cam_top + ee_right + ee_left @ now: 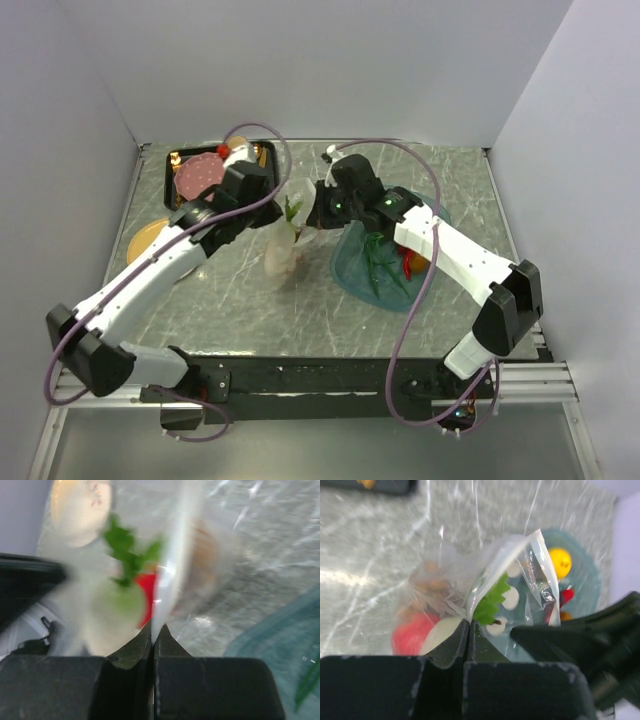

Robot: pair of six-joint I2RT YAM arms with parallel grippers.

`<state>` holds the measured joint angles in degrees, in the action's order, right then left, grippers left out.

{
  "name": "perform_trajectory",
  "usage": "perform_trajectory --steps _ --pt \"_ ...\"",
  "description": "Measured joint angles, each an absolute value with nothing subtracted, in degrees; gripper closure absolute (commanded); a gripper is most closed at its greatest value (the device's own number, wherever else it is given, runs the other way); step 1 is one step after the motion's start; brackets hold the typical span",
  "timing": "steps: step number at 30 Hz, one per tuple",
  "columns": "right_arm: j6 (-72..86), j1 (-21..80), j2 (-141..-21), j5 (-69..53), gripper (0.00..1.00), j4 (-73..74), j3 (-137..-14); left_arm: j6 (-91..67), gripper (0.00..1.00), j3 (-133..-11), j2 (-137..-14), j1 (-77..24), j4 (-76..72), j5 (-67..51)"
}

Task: Place the food in the zip-top bag and seal the zipper
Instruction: Adjust the zipper food storage bag at the center of the board, then pick up the fake vegetable from the bin.

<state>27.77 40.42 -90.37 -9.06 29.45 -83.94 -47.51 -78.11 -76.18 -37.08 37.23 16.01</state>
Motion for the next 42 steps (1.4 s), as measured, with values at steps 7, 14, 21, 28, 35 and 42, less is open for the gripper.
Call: perform_trajectory --steps 7,14,21,28,35,42 --pt "27.8 38.2 -91.9 -7.5 1.0 30.8 -85.5 -47.8 0.99 -82.2 -68.4 -34.6 39.0 21.5" --pt "28.8 37.8 -93.9 -8.9 0.88 30.1 -82.7 -47.7 0.99 -80.2 -65.3 -32.6 38.9 19.8" --pt "29.1 37.3 -93.9 -10.1 0.43 29.1 -77.5 -47.7 0.99 -78.7 -71.9 -31.7 38.4 16.2" --pt "29.0 32.9 -88.5 -8.6 0.32 28.6 -70.6 -47.7 0.99 -74.2 -76.1 -31.6 36.8 14.5" --pt "29.3 23.9 -74.7 -1.6 0.33 28.6 -64.3 -48.5 0.99 -72.5 -76.4 -31.9 33.1 12.7" --pt "29.1 19.4 -77.7 0.4 0.32 28.8 -57.6 -49.3 0.99 -71.7 -77.7 -33.5 31.0 11.6"
